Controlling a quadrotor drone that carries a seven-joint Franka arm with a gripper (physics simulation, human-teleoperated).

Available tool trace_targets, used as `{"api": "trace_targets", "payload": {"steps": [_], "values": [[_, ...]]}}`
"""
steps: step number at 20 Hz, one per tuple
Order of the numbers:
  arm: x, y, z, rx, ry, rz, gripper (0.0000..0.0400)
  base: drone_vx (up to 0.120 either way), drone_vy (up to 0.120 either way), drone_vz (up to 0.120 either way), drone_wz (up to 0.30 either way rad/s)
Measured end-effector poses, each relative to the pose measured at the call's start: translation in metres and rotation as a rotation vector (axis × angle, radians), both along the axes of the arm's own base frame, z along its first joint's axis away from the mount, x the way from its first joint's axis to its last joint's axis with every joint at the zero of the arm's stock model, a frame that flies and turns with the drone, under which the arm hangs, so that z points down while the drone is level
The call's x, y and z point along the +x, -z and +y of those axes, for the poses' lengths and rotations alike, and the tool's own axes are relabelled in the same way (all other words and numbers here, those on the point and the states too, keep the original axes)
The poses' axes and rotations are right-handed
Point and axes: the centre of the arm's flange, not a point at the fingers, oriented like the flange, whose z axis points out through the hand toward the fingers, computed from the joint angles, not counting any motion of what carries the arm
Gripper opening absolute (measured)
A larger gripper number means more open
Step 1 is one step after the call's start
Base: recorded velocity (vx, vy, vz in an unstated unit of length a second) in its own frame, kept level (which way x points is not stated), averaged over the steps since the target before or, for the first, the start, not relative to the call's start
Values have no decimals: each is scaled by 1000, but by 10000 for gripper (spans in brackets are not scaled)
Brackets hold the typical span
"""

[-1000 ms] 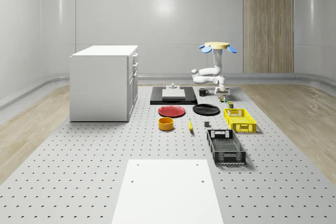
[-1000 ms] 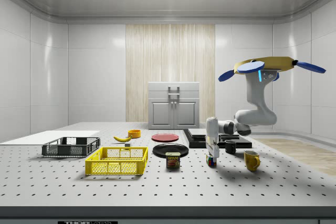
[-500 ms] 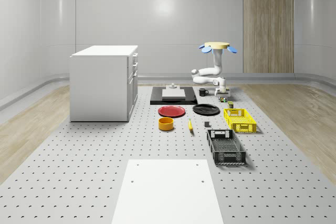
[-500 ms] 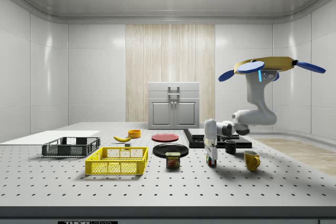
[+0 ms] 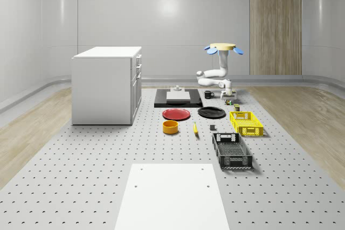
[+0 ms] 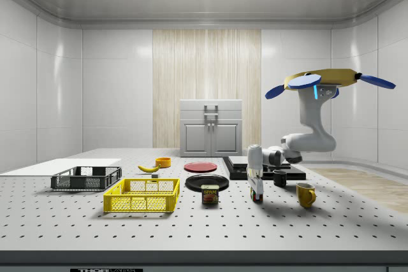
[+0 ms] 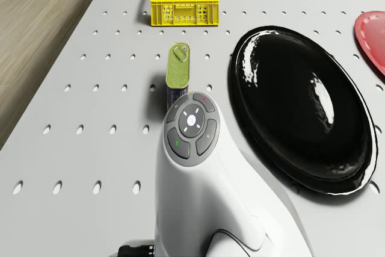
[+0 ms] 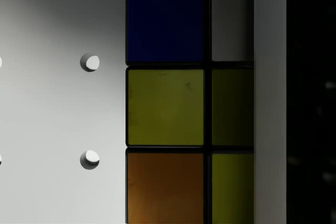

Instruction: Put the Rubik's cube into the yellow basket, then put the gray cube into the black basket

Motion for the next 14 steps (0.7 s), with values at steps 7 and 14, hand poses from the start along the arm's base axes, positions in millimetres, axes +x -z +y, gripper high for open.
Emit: {"api": "trace_targets", "payload": {"steps": [7,14], "values": [[0,0,0,0,0,0,327,0,0,0,0],[0,22,0,0,0,0,325,0,0,11,0]]}}
